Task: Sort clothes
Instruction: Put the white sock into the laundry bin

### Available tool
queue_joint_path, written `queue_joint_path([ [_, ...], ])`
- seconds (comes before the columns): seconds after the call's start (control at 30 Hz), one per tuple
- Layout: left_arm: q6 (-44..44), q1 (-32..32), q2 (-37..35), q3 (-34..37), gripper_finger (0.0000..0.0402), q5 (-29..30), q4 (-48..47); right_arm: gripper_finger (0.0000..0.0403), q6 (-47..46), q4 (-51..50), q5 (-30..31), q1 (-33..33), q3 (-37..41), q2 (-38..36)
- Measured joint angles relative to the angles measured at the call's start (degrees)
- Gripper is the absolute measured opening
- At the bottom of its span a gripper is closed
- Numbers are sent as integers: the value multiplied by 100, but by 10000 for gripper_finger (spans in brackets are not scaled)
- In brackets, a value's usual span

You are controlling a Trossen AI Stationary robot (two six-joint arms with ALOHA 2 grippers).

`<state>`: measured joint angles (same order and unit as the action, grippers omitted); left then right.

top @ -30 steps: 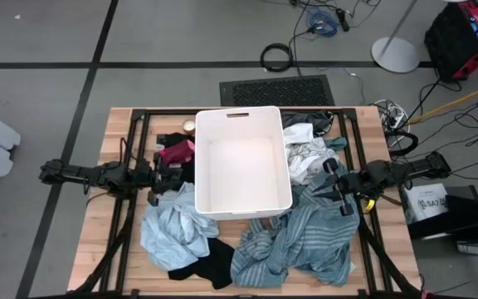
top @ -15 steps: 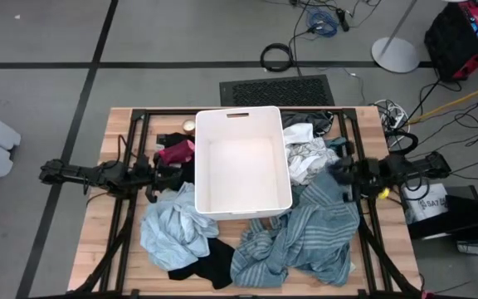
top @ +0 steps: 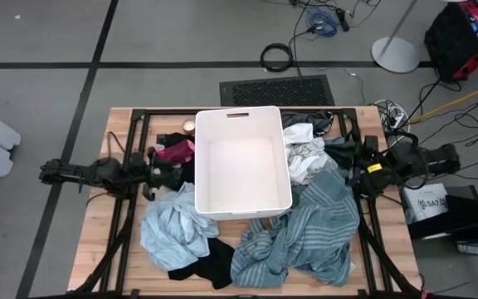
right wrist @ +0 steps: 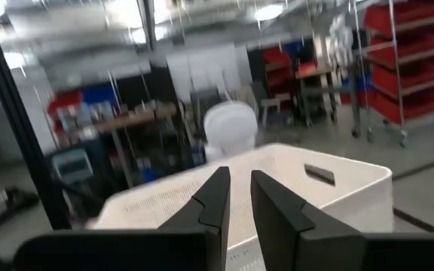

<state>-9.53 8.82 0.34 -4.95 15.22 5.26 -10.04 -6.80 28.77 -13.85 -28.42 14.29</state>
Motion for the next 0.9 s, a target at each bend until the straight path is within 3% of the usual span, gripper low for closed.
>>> queue_joint_path([
  [0.13, 120, 0, 8, -470, 177, 71, -524, 44, -106, -1608, 130, 0, -959, 723],
  [0.27, 259, 0, 170, -1036, 177, 614, -1254, 61, -116, -2871, 171, 50, -1675, 1429],
  [0.6, 698, -134, 420, -1775, 178, 1952, -1663, 189, -390, -5378, 54, 804, -3007, 3215],
  [0.73, 754, -261, 463, -1802, 183, 2271, -1726, 224, -374, -6384, -608, 1310, -3353, 3874],
  [0.9, 1003, -459, 942, -2375, 188, 2307, -1949, 235, 174, -7077, -1083, 1758, -3570, 4583],
])
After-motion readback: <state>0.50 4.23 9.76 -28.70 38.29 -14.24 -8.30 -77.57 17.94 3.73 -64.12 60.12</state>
